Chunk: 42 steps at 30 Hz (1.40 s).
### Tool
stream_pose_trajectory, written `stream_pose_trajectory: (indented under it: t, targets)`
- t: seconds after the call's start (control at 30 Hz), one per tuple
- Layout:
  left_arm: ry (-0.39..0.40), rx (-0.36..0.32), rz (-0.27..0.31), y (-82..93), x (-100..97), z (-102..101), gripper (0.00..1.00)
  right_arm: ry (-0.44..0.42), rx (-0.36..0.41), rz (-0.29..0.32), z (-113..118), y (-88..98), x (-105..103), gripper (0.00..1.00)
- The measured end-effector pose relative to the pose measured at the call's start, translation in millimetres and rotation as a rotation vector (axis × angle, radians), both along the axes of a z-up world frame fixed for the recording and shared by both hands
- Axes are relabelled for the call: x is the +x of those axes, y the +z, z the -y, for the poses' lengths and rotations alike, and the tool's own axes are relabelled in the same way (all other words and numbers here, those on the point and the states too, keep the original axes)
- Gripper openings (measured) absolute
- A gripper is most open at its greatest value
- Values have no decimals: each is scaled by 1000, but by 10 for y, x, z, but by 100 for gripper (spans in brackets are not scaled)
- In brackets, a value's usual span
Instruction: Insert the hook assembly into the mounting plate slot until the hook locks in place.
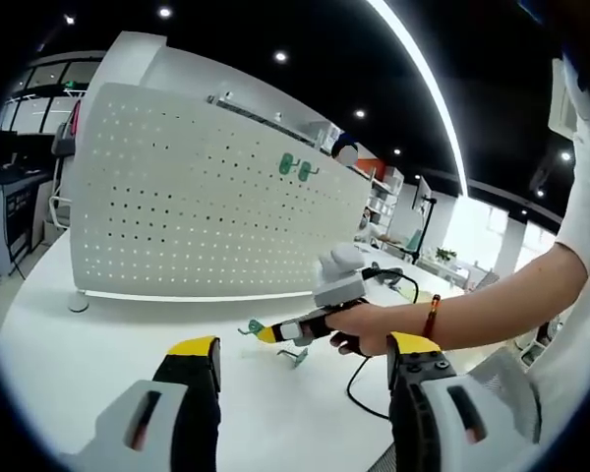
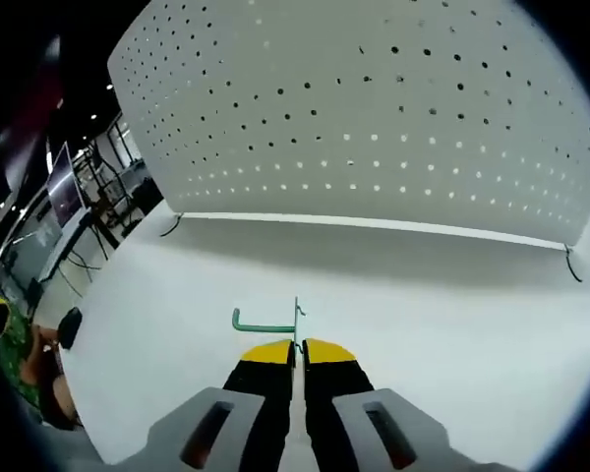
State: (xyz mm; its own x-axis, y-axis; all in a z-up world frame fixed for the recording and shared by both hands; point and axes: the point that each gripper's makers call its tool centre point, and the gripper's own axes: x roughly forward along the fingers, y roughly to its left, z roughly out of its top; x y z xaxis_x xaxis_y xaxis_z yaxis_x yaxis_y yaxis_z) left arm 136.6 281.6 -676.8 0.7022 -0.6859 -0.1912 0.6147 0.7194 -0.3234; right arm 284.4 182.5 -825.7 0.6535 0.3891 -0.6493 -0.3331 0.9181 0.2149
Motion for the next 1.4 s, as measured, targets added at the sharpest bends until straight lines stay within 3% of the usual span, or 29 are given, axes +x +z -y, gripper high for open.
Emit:
stream_pose_trajectory:
  t: [0.27, 0.6, 0.93, 1.07, 1.4]
  targets:
    - [-5, -10, 5, 50, -37, 55, 71, 3, 18, 84, 30, 222, -27, 1]
    - [-6, -17, 18, 129, -71, 108, 71, -9, 92, 121, 14, 411, -131, 1]
    - [-16, -20, 18, 155, -85, 186, 71, 2, 115, 163, 45, 556, -299, 2]
    - [-25, -51, 27, 211, -97, 239, 70, 15, 119, 174, 62, 605, -340, 2]
    - [-48, -49, 21, 238, -121, 308, 69, 49, 137, 255, 80, 901, -448, 2]
